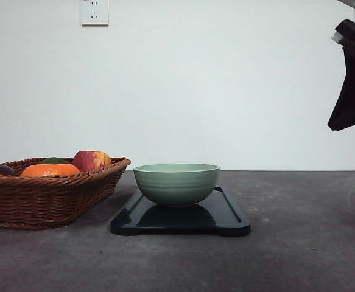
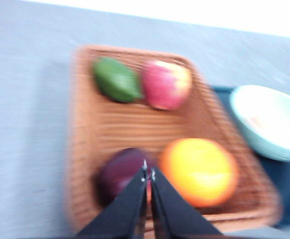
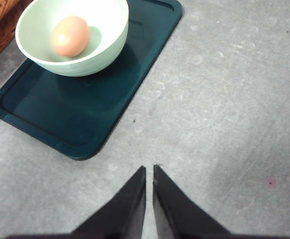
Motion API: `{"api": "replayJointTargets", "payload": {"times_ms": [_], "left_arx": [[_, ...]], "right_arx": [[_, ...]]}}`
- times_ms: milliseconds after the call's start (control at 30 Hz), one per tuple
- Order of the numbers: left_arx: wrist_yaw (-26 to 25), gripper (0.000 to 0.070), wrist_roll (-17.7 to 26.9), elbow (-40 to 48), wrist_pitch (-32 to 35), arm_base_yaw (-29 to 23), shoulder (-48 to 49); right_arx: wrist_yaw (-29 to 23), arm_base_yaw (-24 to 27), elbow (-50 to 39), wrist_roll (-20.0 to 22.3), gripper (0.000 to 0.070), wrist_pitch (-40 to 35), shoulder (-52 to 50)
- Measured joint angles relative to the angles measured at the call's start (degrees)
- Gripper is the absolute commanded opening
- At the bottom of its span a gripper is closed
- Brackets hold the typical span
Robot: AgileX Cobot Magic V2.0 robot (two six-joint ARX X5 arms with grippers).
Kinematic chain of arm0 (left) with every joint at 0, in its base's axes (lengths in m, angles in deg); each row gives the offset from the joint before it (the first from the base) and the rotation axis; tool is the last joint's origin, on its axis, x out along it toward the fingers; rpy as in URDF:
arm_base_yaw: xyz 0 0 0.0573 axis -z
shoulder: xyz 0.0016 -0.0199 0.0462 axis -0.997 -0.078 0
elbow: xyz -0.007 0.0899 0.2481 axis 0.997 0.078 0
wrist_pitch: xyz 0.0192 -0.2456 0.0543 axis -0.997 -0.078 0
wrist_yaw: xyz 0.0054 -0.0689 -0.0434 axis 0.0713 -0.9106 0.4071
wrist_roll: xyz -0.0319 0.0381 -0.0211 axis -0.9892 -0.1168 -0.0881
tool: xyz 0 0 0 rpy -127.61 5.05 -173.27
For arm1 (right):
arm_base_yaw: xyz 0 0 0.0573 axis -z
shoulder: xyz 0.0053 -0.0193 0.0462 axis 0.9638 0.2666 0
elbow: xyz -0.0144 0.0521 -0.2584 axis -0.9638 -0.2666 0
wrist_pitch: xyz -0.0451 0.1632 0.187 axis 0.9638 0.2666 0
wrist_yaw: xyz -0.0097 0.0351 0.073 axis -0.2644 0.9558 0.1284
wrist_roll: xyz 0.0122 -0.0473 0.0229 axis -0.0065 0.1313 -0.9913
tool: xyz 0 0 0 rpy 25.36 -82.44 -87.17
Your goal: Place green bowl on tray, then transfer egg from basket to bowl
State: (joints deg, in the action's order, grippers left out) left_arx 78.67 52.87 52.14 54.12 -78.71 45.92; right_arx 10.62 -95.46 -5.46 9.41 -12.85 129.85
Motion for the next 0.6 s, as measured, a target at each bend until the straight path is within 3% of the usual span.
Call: {"api": "replayJointTargets", "payload": {"times_ms": [133,300,600], "left_arx": [[0.1,0.0,1.0,9.0,2.9,-5.1,10.4],[0.1,0.0,2.6,14.2,3.1,-7.1,20.7],[0.1,0.0,5.0,14.7,0.6,-7.5,23.8]], "right_arx": [[0.0,0.0,0.0,0.0,0.0017,0.0,0.0],[0.0,0.0,0.0,0.0,0.0017,0.0,0.0],[0.0,0.0,0.0,0.0,0.0017,0.0,0.0]]}}
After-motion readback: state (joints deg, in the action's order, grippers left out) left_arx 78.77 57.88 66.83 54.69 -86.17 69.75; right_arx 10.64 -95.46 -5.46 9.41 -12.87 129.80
